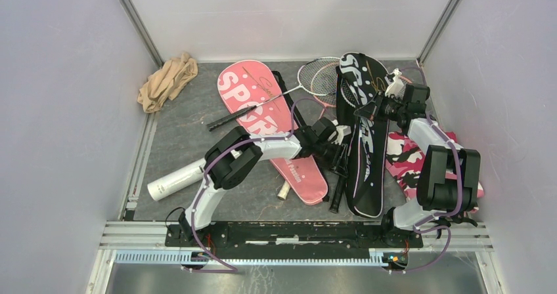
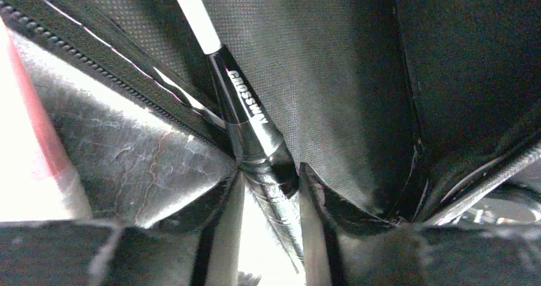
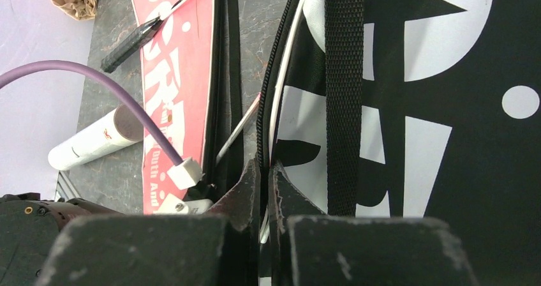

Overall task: Pack up the badminton gear
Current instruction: Place the racket in the racket bag.

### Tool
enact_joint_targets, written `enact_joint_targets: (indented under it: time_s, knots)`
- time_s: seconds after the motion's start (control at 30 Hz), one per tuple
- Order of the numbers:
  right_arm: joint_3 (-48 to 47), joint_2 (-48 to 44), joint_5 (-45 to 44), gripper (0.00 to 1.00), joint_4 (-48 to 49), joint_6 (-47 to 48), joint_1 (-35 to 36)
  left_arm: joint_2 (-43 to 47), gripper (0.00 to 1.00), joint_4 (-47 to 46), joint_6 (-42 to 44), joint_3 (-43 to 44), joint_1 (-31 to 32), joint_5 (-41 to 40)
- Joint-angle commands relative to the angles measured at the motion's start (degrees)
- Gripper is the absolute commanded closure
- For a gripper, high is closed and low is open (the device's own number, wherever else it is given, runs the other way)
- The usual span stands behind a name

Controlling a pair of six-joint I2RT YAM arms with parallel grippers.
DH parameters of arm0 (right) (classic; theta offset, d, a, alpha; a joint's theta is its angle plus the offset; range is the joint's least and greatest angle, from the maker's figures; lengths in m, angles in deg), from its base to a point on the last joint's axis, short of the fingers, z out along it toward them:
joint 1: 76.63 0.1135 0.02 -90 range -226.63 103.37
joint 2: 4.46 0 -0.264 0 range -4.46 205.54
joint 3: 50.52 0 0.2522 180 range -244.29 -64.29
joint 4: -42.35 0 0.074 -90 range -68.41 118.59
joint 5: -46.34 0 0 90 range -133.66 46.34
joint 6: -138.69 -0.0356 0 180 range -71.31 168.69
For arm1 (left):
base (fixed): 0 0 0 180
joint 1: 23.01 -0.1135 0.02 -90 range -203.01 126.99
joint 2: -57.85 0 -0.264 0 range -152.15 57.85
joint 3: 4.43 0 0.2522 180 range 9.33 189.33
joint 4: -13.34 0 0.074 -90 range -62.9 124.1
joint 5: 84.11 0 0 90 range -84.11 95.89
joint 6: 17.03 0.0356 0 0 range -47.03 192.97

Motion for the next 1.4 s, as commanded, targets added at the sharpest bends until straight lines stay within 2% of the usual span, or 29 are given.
enact_joint_targets:
  time_s: [0.0, 0.13, 0.23, 0.27, 0.6, 0.93, 1.37]
  knots:
    - [-1.35, -0.38, 1.0, 1.0, 2.12, 1.14, -0.34, -1.76, 0.64, -1.59, -2.96, 3.14, 0.35, 1.34]
    - [-1.09, -0.89, 0.26, 1.0, -0.37, 2.43, -0.3, -1.58, 0.79, -1.56, -3.37, 4.7, 0.34, 1.95]
    - [-1.02, -1.24, 0.12, 1.0, -1.17, 3.21, -0.34, -1.24, 0.95, -1.16, -3.77, 6.04, 0.26, 2.5]
    - [-1.0, -1.39, 0.12, 1.0, -1.27, 3.34, -0.39, -1.12, 0.98, -0.99, -4.01, 6.48, 0.22, 2.59]
    - [1.12, -2.79, 0.56, 1.0, -0.98, 2.91, -0.34, -1.76, 0.98, -1.99, -7.35, 10.41, -0.07, 3.98]
    - [3.53, -4.52, 0.78, 1.0, -0.43, 3.02, -0.33, -3.82, 0.98, -8.49, -11.43, 11.38, -0.44, 3.97]
    - [7.34, -7.1, 1.27, 1.0, 6.38, -3.81, -0.26, -7.44, 0.98, -18.11, -20.82, 11.5, -0.54, 2.98]
